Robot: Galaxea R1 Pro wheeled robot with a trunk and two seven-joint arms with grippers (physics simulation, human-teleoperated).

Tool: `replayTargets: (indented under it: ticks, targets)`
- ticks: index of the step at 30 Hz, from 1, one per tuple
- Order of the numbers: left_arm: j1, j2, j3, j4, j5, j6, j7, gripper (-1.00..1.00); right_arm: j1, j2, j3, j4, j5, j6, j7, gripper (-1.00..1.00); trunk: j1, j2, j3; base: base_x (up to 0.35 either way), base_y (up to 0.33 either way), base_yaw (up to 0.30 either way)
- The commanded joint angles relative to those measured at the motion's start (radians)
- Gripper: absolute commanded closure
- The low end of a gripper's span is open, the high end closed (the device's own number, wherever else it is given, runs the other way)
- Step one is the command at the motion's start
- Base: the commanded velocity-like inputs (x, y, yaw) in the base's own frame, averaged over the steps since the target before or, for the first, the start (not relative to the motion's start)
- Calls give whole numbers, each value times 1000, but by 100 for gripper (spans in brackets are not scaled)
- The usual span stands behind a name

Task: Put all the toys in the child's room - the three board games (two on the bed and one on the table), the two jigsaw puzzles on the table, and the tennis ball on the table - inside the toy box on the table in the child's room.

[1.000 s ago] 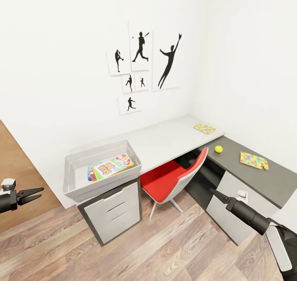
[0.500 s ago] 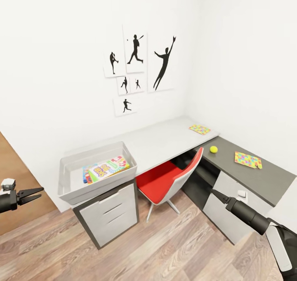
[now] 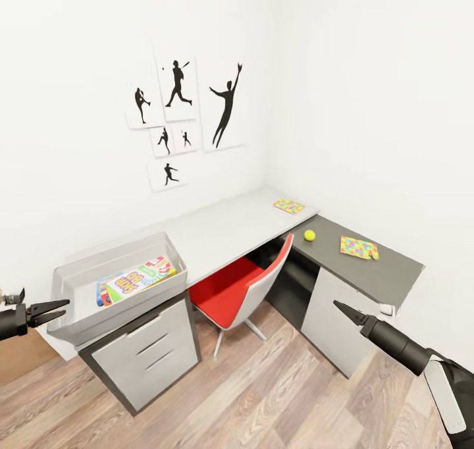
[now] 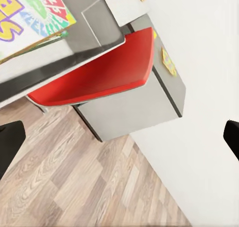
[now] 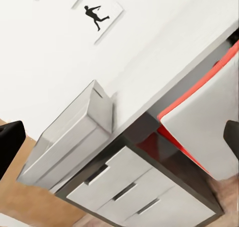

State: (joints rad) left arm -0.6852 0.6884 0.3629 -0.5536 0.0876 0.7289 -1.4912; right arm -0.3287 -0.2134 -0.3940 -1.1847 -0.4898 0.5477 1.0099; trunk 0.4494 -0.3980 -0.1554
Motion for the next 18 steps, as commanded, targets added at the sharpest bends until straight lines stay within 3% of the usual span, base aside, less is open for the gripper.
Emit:
replayTargets:
  ticks: [1, 18]
  targets:
    - [0, 0, 0, 0, 0, 11, -4, -100, -1, 0, 0, 0, -6, 8, 1, -100, 1, -2, -1, 0, -90, -239]
    - [0, 0, 0, 0, 0, 11, -3, -100, -1, 0, 0, 2, -6, 7, 0, -100, 1, -2, 16, 0, -81, -239]
